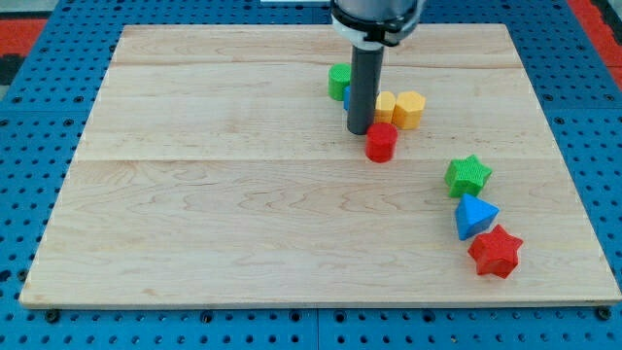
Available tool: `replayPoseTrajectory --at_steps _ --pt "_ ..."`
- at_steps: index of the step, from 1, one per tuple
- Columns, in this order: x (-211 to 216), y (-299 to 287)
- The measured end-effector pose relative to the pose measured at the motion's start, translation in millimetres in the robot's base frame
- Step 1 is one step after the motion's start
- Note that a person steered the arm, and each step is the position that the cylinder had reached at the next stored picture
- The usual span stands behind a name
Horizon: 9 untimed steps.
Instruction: Push the red circle into the green star
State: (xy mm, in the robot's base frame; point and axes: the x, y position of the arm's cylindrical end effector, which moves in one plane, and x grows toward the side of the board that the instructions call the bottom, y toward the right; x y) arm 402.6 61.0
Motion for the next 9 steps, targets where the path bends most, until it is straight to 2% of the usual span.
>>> replayPoseTrajectory --at_steps 1,2,3,4,5,6,7,8,9 --pt "18.9 -20.6" --pt "35.8 -7.8" --pt "34.4 20.0" --pt "33.4 -19.2" --pt "16.3 4.2" --pt "15.9 70.7" --pt "17.7 79.7" --pt "31.5 52.6" --pt "3.9 7.8"
